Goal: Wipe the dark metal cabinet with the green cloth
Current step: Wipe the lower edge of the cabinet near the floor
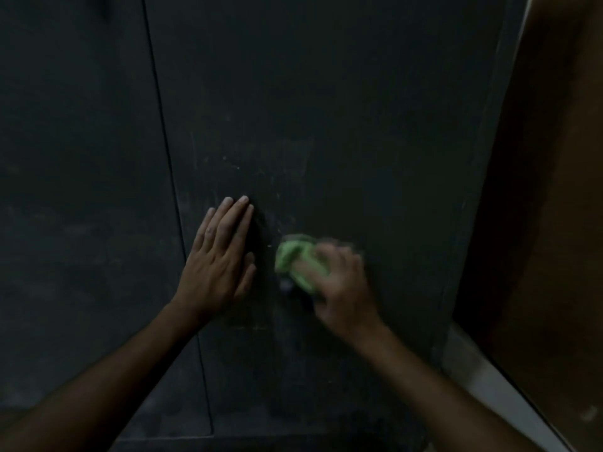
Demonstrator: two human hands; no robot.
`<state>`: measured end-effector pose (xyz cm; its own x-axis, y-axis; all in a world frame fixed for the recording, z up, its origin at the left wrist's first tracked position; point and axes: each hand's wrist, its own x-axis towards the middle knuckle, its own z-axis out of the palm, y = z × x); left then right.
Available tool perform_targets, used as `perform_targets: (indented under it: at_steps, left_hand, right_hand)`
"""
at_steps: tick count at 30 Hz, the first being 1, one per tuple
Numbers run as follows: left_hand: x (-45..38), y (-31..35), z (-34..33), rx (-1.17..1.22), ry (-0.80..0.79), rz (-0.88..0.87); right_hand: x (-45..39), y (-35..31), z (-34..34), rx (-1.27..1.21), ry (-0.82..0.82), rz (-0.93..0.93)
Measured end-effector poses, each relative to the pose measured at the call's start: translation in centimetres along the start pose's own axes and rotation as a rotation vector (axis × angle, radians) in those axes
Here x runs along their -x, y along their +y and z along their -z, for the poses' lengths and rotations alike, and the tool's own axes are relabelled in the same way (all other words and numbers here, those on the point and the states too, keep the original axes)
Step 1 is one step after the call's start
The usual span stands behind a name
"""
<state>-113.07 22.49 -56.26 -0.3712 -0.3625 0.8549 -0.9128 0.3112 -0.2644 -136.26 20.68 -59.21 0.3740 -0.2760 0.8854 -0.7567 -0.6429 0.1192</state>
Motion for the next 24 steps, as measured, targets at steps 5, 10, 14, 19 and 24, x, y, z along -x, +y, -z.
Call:
perform_targets:
  at_steps: [5,10,14,19,24]
  left_hand:
    - [-0.6,-0.8,0.5,0.016,0.002,0.04]
    - [-1.3,-1.1,1.2,0.024,0.027,0.071]
    - [-1.8,-1.4,1.5,0.011,0.059,0.112]
    - [-1.9,-1.4,1.3,0.029,0.051,0.122]
    - [-2.1,-1.5,1.3,0.047,0.07,0.138]
  right_hand:
    - [-0.7,-0.1,0.9,0.083,-0.113,0.114]
    - [-10.3,1.2,3.8,0.013,0.267,-0.299]
    - [-4.2,-0.2,3.1,0.18,-0.152,0.41]
    - [-13.2,3.7,6.3,0.144,0.184,-0.048]
    - [-12.0,0.5,3.8,0.144,0.067,0.19]
